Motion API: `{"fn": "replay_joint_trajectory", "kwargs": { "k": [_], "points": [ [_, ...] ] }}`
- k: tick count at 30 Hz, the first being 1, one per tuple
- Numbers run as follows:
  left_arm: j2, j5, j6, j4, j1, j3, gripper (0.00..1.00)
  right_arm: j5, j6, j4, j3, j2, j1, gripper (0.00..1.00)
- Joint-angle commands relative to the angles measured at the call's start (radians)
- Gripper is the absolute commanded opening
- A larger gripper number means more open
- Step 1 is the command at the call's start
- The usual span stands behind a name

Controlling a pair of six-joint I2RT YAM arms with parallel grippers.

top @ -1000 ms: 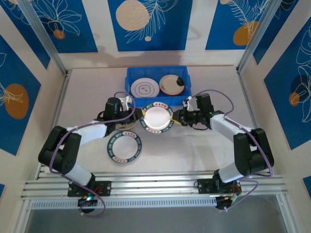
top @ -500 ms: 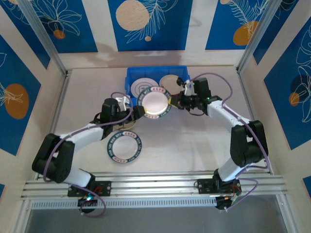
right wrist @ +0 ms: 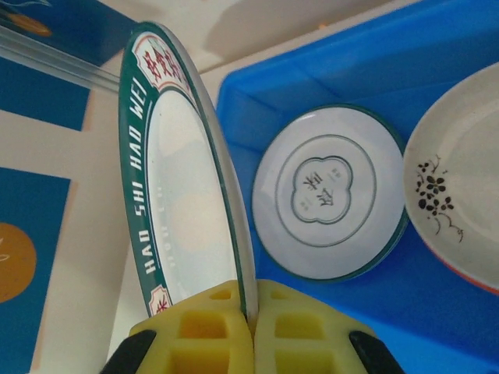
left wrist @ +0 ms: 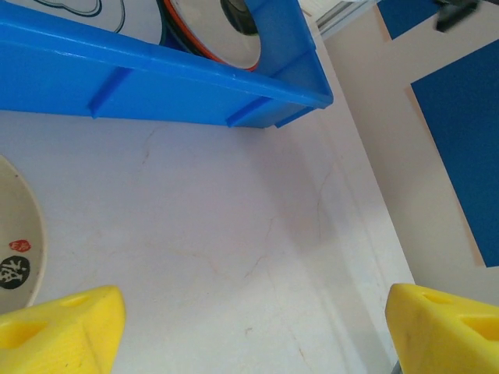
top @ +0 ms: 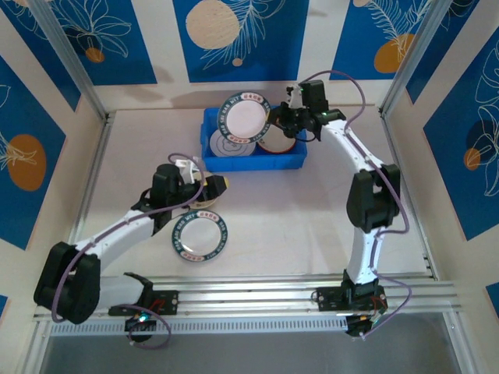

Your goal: Place the plates into the plastic bin on the countertop

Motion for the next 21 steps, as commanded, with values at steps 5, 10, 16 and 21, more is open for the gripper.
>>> {"fn": "replay_joint_trajectory", "kwargs": {
  "k": [5, 10, 16, 21],
  "points": [
    [-0.049, 0.014, 0.016, -0.005, 0.044, -0.043, 0.86, -0.059, 0.004, -0.103, 0.254, 0.22, 0.01, 0.0],
    [-0.058, 0.025, 0.012, -0.009, 0.066, -0.045, 0.86, -0.058, 0.011, -0.165, 0.426, 0.369, 0.023, 0.0],
    [-0.063, 0.036, 0.008, -0.023, 0.096, -0.052, 0.86, -0.042, 0.012, -0.234, 0.588, 0.503, 0.038, 0.0],
    [-0.069, 0.036, 0.007, -0.037, 0.11, -0.054, 0.86, -0.027, 0.024, -0.253, 0.658, 0.569, 0.045, 0.0]
  ]
}}
